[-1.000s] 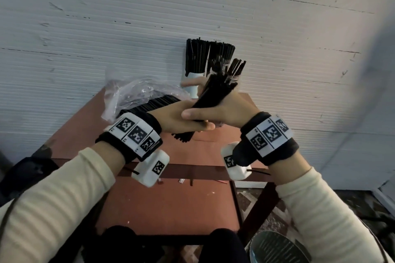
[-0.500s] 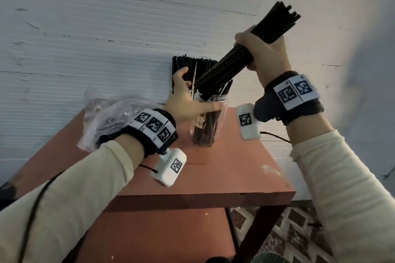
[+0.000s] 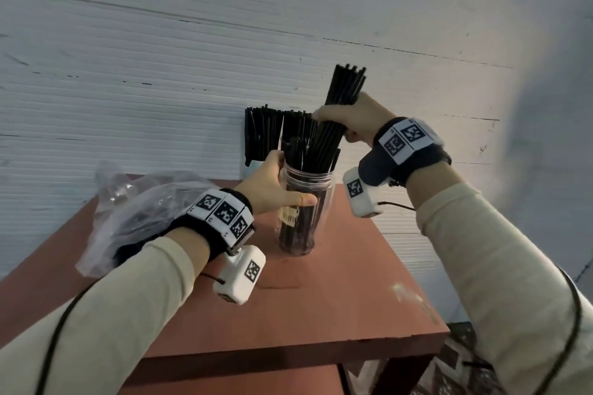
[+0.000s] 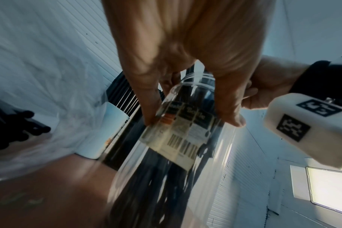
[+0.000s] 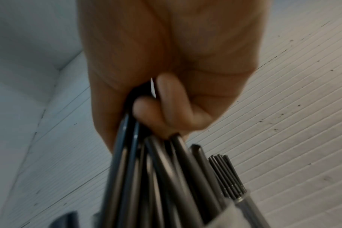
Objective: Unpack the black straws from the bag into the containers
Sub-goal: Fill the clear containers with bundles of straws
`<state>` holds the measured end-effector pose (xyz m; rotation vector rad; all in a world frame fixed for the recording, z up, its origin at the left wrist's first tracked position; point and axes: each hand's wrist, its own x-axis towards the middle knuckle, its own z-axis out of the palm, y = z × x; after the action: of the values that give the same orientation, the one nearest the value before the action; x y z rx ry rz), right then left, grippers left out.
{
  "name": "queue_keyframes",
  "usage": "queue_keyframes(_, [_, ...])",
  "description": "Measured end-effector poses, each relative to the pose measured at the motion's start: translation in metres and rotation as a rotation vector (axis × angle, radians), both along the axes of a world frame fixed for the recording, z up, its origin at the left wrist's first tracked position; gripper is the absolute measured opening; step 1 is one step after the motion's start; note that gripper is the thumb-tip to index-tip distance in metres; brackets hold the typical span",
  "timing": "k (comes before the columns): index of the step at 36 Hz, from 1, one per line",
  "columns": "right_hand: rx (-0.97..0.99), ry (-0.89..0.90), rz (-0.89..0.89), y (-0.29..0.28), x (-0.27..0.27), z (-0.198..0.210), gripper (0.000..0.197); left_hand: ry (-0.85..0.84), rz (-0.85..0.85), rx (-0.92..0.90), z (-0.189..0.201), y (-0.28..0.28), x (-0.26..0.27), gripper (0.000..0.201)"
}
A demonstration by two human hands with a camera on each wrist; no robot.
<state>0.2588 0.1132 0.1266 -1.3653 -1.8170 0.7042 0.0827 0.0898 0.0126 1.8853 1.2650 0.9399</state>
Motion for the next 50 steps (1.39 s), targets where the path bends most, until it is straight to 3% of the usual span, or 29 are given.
queue_keyframes(3, [-0.030, -0.137, 0.040, 0.001, -0.003, -0.010, 0.027, -0.010, 0.014, 0.009, -0.003, 0.001, 0.000, 0.095])
queue_keyframes(9, [0.092, -0.233, 0.037, -0.015, -0.004, -0.015, 0.034, -0.005, 0.005, 0.006, -0.004, 0.002, -0.001, 0.097])
queue_keyframes(11, [0.215, -0.293, -0.070, -0.016, -0.005, -0.020, 0.051, -0.001, 0.006, 0.005, -0.003, 0.002, -0.001, 0.099])
queue_keyframes(13, [0.370, -0.292, -0.131, -0.017, -0.008, -0.026, 0.056, -0.005, 0.010, 0.005, -0.003, 0.002, 0.000, 0.099])
queue_keyframes(16, [0.525, -0.257, 0.014, -0.021, -0.016, -0.035, 0.061, -0.011, 0.017, 0.014, -0.004, 0.001, 0.000, 0.097])
queue_keyframes(19, [0.498, -0.441, 0.157, -0.018, -0.024, -0.045, 0.054, -0.006, 0.013, 0.037, -0.006, -0.001, 0.001, 0.096])
queue_keyframes(22, [0.458, -0.636, 0.108, -0.014, -0.027, -0.054, 0.047, -0.019, -0.013, 0.043, -0.009, -0.003, 0.003, 0.097])
queue_keyframes(28, [0.654, -0.450, 0.156, -0.022, -0.028, -0.051, 0.065, -0.034, -0.027, 0.015, -0.010, -0.007, 0.004, 0.094])
queue_keyframes(33, [0.603, -0.633, 0.081, -0.028, -0.031, -0.051, 0.036, -0.050, -0.018, 0.019, -0.007, -0.011, 0.006, 0.092])
queue_keyframes(35, [0.565, -0.667, 0.043, -0.029, -0.032, -0.054, 0.038, -0.039, -0.030, 0.030, -0.005, -0.012, 0.006, 0.094])
queue_keyframes(42, [0.708, -0.397, 0.064, -0.040, -0.045, -0.056, 0.043, 0.084, -0.007, 0.047, -0.001, -0.018, -0.013, 0.122])
queue_keyframes(44, [0.767, -0.271, 0.085, -0.046, -0.055, -0.056, 0.038, 0.091, 0.067, 0.118, 0.004, -0.024, -0.026, 0.102])
queue_keyframes(47, [0.787, -0.131, 0.086, -0.057, -0.073, -0.059, 0.023, 0.057, 0.178, 0.264, 0.012, -0.039, -0.049, 0.037])
queue_keyframes(50, [0.720, -0.097, 0.120, -0.067, -0.093, -0.069, 0.008, 0.024, 0.282, 0.340, 0.021, -0.057, -0.072, 0.026])
